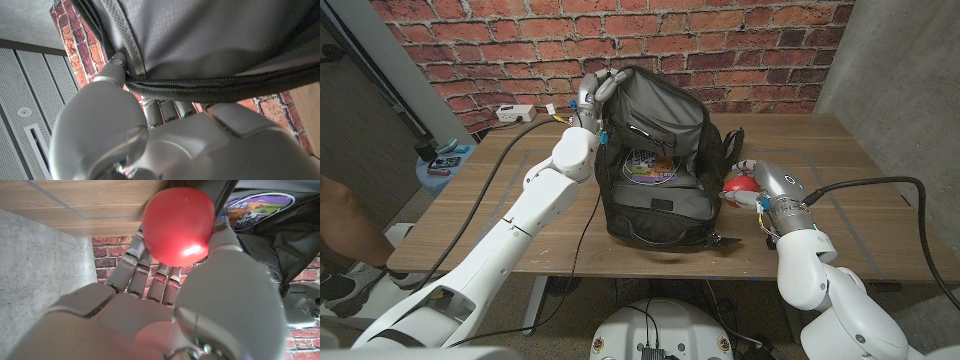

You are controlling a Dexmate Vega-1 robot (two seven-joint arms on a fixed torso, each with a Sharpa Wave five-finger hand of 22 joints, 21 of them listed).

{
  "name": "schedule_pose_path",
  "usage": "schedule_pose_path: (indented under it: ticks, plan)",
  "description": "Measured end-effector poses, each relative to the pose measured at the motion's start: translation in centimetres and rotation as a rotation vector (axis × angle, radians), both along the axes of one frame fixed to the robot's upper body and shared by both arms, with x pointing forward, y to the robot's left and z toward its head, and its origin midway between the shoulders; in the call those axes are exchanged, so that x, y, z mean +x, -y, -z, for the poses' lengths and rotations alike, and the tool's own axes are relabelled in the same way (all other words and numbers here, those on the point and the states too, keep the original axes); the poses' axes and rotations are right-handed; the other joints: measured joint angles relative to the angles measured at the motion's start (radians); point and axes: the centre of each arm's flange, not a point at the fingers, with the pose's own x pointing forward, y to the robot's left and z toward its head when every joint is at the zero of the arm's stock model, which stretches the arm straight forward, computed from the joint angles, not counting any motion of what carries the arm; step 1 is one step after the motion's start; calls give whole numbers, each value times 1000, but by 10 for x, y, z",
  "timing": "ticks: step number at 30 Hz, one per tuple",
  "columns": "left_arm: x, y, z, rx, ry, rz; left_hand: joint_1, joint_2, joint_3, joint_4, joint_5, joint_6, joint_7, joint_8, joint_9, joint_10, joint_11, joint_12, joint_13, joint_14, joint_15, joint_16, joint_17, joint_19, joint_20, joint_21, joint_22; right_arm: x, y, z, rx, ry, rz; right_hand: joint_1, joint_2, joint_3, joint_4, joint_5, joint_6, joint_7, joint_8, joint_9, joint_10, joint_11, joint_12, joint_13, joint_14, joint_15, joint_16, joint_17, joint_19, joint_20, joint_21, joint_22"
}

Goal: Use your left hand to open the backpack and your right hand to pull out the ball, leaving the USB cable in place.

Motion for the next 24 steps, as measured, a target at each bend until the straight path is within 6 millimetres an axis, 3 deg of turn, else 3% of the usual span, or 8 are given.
schedule_pose_path:
  ticks: [24]
  plan:
    - [-14,-8,9,2,-17,13,-2,2,0,0,0,-1,0,0,2,0,0,4,0,0,0,-8,5,-5,5,0,0,18,27,-11,-3,20,53,4,-4,-5,-1,0,0,0,-4,0,5,-5,-7,-1,2,1,-3,5,-4,-4,8,0]
